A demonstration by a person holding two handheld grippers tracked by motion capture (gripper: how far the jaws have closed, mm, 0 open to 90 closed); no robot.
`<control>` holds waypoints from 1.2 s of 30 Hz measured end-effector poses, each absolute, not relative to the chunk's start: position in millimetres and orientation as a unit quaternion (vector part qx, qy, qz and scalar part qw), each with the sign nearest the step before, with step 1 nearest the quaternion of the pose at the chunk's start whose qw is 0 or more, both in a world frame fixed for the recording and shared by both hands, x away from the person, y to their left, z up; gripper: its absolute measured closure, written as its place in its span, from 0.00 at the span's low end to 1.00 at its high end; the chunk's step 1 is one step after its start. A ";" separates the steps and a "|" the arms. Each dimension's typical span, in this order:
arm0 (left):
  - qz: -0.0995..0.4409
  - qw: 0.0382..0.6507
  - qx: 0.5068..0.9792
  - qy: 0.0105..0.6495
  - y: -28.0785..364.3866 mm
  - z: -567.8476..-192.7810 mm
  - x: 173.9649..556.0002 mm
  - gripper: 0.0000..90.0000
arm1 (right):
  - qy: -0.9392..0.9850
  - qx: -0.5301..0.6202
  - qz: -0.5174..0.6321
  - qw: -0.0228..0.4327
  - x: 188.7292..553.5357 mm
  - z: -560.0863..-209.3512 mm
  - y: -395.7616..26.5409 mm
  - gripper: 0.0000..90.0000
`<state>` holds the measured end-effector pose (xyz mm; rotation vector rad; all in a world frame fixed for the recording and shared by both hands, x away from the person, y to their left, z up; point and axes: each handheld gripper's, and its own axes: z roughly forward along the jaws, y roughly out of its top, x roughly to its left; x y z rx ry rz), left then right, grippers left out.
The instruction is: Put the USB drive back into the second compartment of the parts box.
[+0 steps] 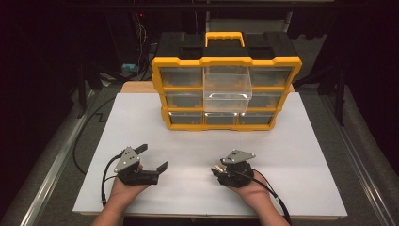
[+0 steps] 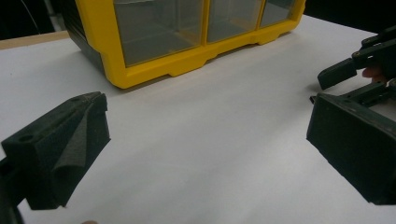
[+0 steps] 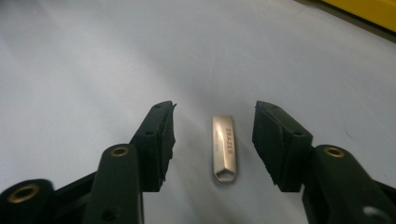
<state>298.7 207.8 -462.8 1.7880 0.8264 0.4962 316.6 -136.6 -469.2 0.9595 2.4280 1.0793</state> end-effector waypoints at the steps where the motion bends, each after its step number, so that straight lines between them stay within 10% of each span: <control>1: 0.208 0.527 0.748 0.346 207.8 -462.8 298.7 0.01 | 0.850 0.334 0.376 0.158 318.2 -469.4 -134.9 0.60; 36: 0.203 0.527 0.749 0.347 208.2 -464.9 298.6 0.00 | 0.856 0.340 0.360 0.153 314.3 -471.8 -139.2 0.71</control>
